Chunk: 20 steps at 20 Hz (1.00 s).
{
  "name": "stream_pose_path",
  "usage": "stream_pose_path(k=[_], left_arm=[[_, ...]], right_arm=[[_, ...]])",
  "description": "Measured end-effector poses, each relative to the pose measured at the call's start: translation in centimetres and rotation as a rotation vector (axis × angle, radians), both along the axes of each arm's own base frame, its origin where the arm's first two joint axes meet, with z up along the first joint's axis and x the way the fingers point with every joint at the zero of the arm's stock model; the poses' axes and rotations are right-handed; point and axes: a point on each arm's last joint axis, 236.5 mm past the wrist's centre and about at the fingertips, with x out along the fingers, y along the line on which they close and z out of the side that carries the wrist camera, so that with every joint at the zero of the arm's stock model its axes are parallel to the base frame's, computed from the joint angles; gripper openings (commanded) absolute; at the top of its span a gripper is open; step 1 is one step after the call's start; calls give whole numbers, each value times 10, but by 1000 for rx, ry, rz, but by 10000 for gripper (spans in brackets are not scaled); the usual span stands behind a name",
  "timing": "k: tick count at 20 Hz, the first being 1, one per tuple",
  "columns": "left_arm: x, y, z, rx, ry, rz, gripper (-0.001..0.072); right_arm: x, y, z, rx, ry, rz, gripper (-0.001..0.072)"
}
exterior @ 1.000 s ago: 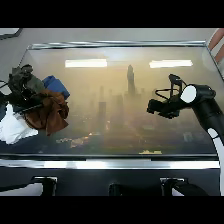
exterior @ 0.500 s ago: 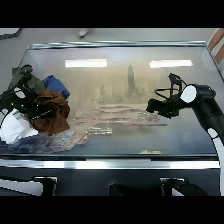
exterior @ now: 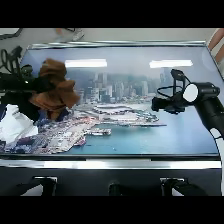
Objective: Fold the shirts.
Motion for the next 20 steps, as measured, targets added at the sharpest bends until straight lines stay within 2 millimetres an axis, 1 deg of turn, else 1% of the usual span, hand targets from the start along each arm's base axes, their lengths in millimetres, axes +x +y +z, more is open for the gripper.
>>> stream_pose_path(k=[1, 2, 3, 4, 5, 6, 7, 8, 10, 11, 12, 13, 15, 16, 17, 18, 20], left_arm=[[-14, -24, 24, -17, -57, -52, 27], [-29, -45, 41, -28, -95, -105, 27], [-43, -66, 53, -39, -121, -159, 27], [-58, -88, 60, -50, -133, -214, 27], [-71, -109, 60, -56, -131, -275, 27], [-83, -129, 55, -63, -114, -327, 27], [-94, -147, 46, -66, -87, -379, 27], [-104, -165, 29, -60, -44, -430, 27], [-120, -194, -17, -32, 68, -512, 28], [-128, -208, -44, -13, 134, -549, 78], [-135, -220, -71, 8, 195, -581, 386], [-143, -233, -95, 15, 259, -609, 720], [-154, -255, -127, 5, 359, -645, 710], [-156, -261, -132, -2, 388, -658, 709], [-152, -262, -132, -7, 397, -661, 709], [-143, -257, -130, 1, 395, -653, 708], [-115, -228, -122, 41, 372, -601, 708]], right_arm=[[3, -3, 11, -10, -28, 1, 633], [4, -3, 24, -12, -58, 2, 633], [5, -4, 37, -14, -89, 3, 633], [4, -5, 52, -14, -119, 4, 634], [2, -6, 65, -16, -144, 4, 634], [-3, -8, 79, -20, -167, 5, 634], [-9, -10, 91, -22, -185, 5, 635], [-16, -12, 102, -26, -197, 5, 635], [-33, -18, 117, -45, -208, 1, 635], [-43, -22, 122, -55, -204, -1, 634], [-51, -25, 125, -66, -195, -4, 634], [-57, -27, 126, -73, -186, -5, 633], [-67, -29, 125, -77, -154, -14, 633], [-69, -30, 122, -77, -134, -20, 633], [-70, -29, 117, -74, -109, -24, 634], [-70, -27, 108, -67, -79, -22, 634], [-70, -13, 80, -24, 21, 5, 635]])
